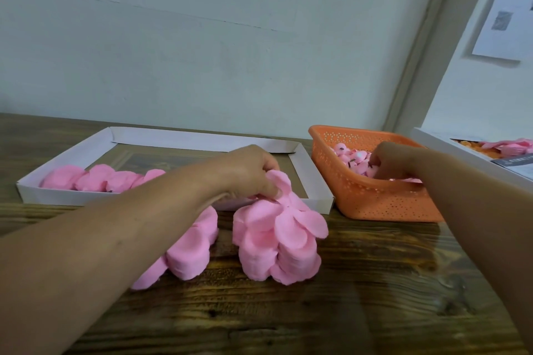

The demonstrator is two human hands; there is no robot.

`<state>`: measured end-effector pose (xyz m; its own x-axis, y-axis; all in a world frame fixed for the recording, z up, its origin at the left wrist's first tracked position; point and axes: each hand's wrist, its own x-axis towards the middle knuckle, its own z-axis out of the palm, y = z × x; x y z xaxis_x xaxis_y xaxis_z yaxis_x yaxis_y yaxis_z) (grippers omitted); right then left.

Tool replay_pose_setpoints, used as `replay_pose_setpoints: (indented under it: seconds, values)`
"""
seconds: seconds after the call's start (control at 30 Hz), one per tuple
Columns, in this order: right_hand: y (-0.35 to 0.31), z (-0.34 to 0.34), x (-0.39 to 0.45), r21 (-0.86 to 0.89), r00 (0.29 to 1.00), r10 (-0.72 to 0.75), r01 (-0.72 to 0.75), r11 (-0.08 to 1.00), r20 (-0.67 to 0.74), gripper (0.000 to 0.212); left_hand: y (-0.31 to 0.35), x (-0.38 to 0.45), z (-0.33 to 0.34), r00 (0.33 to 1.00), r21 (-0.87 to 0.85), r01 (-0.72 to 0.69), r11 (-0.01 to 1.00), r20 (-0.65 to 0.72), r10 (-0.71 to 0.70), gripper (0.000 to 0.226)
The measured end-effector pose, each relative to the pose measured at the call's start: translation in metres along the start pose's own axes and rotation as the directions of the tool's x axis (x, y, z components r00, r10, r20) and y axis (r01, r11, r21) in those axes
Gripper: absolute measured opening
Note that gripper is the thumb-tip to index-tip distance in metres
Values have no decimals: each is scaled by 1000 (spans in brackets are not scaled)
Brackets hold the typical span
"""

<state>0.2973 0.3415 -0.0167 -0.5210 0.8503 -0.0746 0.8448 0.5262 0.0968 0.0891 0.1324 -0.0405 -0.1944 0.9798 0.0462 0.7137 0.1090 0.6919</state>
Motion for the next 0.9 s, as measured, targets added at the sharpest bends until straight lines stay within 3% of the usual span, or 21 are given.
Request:
replay_pose_setpoints:
  seconds: [0.03,0.1,0.2,0.37,0.5,0.67,0.77,0.9]
  values:
    - [1,0,-1,17,1000,-3,3,1000,-30,5,0,-1,0,1000,-6,10,1000,-1,-10,12]
    - [3,1,-1,72,997,-1,7,997,-81,10,1,-2,2,999,-60,48,997,-13,-49,14]
    - [6,-1,-1,182,977,28,11,983,-210,10,3,-4,5,988,-313,152,938,15,-155,6]
    - [4,-12,-3,384,857,62,163,909,-511,12,10,-9,9,955,-680,274,680,112,-273,17]
    - [-10,-19,-16,501,835,72,256,827,-546,34,14,-14,12,915,-850,357,388,234,-329,25]
    - [-49,-26,-61,591,784,-13,478,650,-620,21,15,-18,17,934,-967,190,169,125,-336,31]
    - [-78,-21,-89,628,777,-148,592,505,-612,24,14,-24,23,937,-984,126,127,76,-340,26]
    - [-101,-9,-107,561,743,-307,657,504,-595,25,12,-32,27,944,-992,43,118,2,-330,22]
